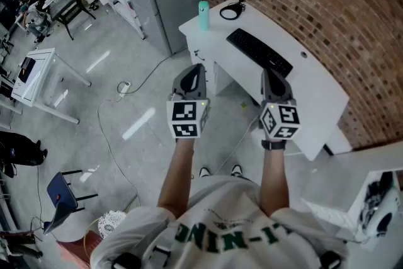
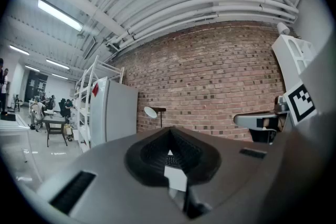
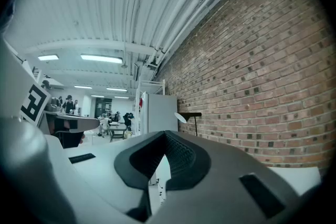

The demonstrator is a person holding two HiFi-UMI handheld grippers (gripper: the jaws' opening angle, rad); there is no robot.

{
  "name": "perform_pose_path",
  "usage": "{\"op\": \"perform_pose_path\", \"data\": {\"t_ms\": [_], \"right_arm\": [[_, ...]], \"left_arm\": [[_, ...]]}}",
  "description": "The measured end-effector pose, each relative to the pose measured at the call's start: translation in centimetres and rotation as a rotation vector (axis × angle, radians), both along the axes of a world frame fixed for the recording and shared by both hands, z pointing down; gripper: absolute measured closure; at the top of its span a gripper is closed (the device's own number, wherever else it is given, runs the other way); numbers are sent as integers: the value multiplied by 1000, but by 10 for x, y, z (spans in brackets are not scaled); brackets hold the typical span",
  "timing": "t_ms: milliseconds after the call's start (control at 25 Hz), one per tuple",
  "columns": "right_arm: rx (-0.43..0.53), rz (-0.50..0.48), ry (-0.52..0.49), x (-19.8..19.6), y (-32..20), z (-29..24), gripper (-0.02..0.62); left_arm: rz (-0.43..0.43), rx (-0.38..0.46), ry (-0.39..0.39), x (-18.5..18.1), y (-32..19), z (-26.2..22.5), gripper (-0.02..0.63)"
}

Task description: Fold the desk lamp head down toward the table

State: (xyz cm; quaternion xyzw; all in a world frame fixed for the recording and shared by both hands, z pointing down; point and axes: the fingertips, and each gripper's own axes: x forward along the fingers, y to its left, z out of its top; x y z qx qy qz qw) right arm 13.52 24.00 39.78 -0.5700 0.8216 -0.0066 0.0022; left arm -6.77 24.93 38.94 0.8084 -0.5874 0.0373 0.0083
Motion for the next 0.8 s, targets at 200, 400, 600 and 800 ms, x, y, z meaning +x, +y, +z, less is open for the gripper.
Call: {"op": "perform_pose_path", "data": {"t_ms": [200, 400, 600, 800], "right_arm": [[-20, -46, -80, -34, 15, 3, 591], [-58, -63, -81, -48, 24, 18, 591], [-92, -46, -69, -56, 12, 29, 591], [-112, -74, -62, -69, -38, 42, 591]], "left_arm": [[3, -20, 19, -27, 13, 10, 604], [6, -53, 67, -39, 19, 29, 604], [17, -70, 87, -41, 12, 38, 604], [0, -89, 76, -44, -25, 48, 604]]}}
